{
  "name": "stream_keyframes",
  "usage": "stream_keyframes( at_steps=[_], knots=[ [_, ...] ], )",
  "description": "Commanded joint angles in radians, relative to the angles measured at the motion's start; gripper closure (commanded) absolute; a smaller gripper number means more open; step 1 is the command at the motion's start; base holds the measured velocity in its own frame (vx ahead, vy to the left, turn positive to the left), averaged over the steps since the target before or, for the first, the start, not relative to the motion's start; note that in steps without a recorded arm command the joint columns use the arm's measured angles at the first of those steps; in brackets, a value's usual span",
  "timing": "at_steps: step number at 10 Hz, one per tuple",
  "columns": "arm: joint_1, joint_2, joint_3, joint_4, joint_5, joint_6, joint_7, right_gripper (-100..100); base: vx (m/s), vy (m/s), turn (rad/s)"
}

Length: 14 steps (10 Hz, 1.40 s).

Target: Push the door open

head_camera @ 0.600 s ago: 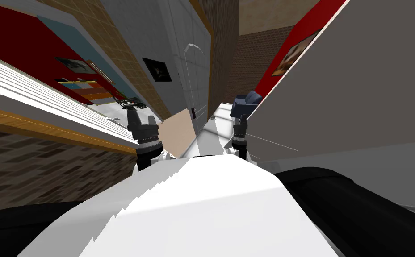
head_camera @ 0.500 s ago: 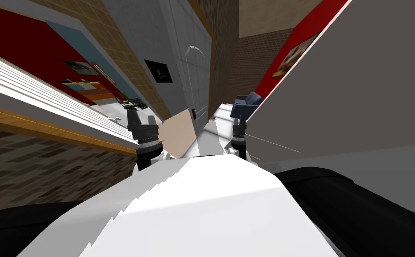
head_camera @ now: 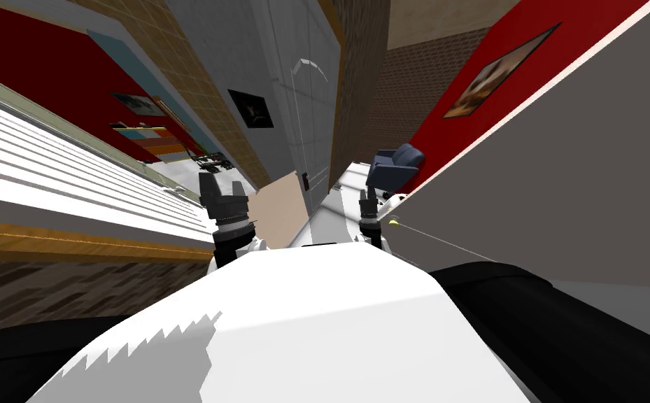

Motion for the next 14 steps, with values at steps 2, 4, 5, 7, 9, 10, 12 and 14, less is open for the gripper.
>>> stream_keyframes(
  at_steps=[2, 4, 5, 7, 9, 10, 12, 14],
  knots=[
    [0.014, -0.019, 0.029, 0.022, 0.04, 0.003, -0.046, -100, 0.204, -0.025, 0.084],
    [0.027, -0.036, 0.054, 0.045, 0.074, 0.001, -0.085, -100, 0.196, -0.014, 0.122],
    [0.033, -0.044, 0.067, 0.058, 0.092, 0.0, -0.106, -100, 0.191, 0.001, 0.133],
    [0.047, -0.061, 0.094, 0.085, 0.129, -0.002, -0.149, -100, 0.203, -0.031, 0.124],
    [0.058, -0.073, 0.115, 0.105, 0.159, -0.004, -0.183, -100, 0.15, -0.034, 0.104],
    [0.061, -0.077, 0.122, 0.112, 0.169, -0.005, -0.194, -100, 0.122, -0.027, 0.1],
    [0.072, -0.09, 0.144, 0.134, 0.2, -0.006, -0.229, -100, 0.142, -0.02, 0.098],
    [0.087, -0.107, 0.174, 0.162, 0.241, -0.009, -0.276, -100, 0.185, -0.047, 0.132]
  ],
)
